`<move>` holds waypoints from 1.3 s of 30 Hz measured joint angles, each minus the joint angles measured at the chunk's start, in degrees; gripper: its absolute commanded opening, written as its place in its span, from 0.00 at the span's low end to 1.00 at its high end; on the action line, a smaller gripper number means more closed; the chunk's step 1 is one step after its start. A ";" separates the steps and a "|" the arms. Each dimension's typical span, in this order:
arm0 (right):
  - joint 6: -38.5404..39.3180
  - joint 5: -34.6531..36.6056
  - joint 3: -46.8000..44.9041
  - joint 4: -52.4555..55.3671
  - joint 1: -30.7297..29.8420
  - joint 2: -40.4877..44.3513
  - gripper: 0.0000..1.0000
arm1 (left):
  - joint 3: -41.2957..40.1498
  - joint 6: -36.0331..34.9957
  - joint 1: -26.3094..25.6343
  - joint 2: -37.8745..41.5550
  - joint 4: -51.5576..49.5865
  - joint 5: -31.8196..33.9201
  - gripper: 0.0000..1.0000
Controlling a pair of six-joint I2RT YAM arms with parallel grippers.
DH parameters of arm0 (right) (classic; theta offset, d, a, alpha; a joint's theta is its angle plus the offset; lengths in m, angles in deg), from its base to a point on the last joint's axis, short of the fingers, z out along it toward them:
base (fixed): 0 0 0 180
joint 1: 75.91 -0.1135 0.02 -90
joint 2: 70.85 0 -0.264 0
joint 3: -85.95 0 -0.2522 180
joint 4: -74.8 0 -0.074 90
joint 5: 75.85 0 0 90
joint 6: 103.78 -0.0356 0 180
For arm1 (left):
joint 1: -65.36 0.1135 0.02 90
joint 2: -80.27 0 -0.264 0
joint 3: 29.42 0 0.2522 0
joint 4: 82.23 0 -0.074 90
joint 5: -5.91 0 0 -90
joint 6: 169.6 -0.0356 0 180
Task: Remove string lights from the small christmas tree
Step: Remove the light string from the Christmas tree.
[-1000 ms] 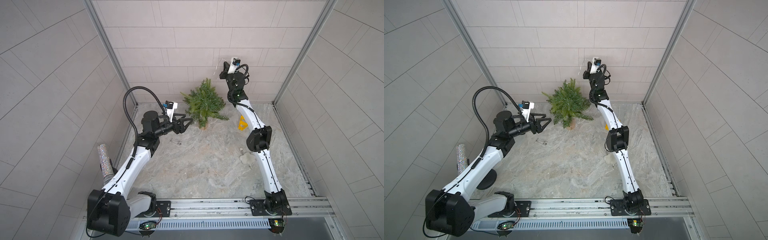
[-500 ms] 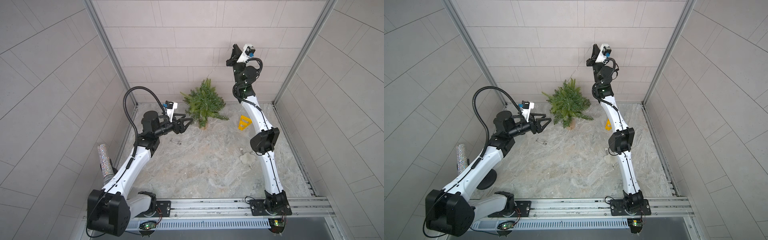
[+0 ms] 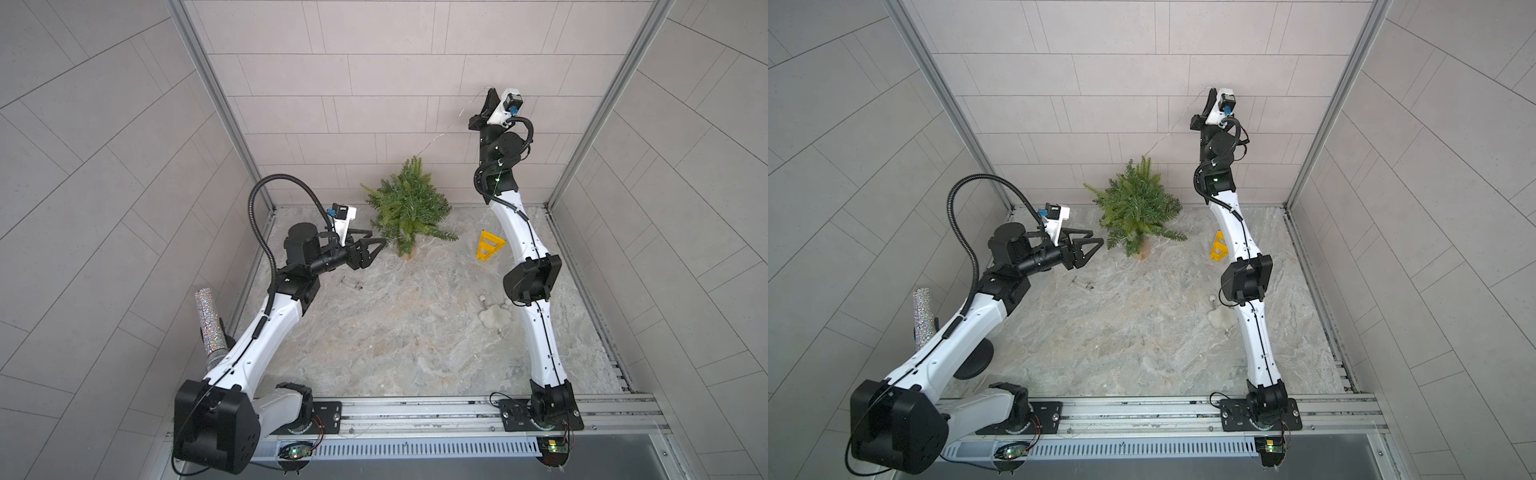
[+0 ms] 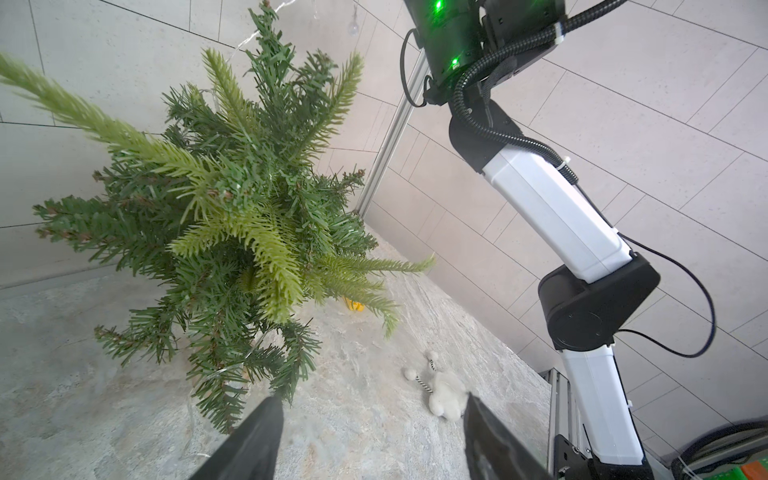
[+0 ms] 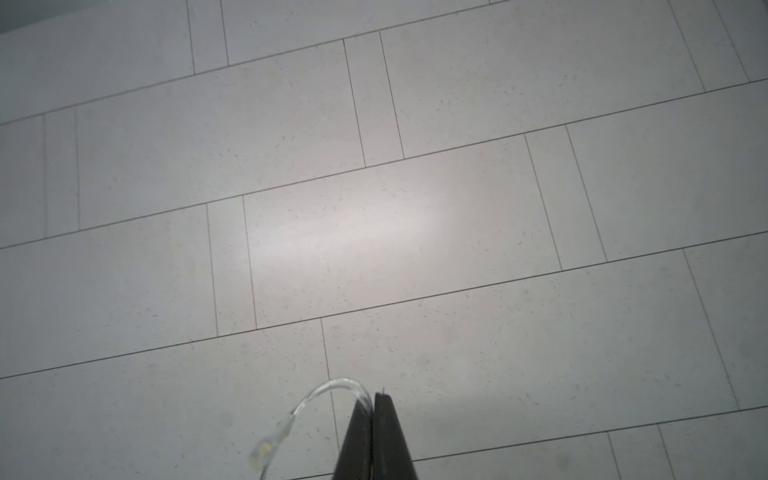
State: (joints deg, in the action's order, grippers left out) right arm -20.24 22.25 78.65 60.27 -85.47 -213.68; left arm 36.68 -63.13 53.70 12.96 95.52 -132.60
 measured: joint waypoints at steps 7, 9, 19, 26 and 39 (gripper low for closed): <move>1.66 -1.33 -2.19 3.54 1.95 -1.31 0.00 | 0.00 -0.22 -0.04 0.61 -1.86 0.02 0.72; 1.97 -2.32 -2.43 4.90 1.84 -1.77 0.00 | 0.00 -0.46 -0.07 0.72 -2.25 0.04 0.72; 1.09 -2.69 -2.54 9.27 -3.19 -7.41 0.00 | 0.00 -1.16 -0.11 2.19 -4.92 0.20 0.72; -1.38 0.61 -3.69 11.76 -2.71 -9.03 0.00 | 0.00 -1.53 -0.39 2.16 -5.20 0.35 0.72; -1.33 6.71 -16.65 18.78 2.40 -0.04 0.00 | 0.09 -1.53 -2.32 0.79 -5.14 0.63 0.72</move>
State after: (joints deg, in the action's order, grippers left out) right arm -21.58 28.96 61.99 79.04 -83.07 -213.72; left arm 36.77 -64.66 51.38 13.75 90.38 -131.96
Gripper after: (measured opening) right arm 0.041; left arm 0.718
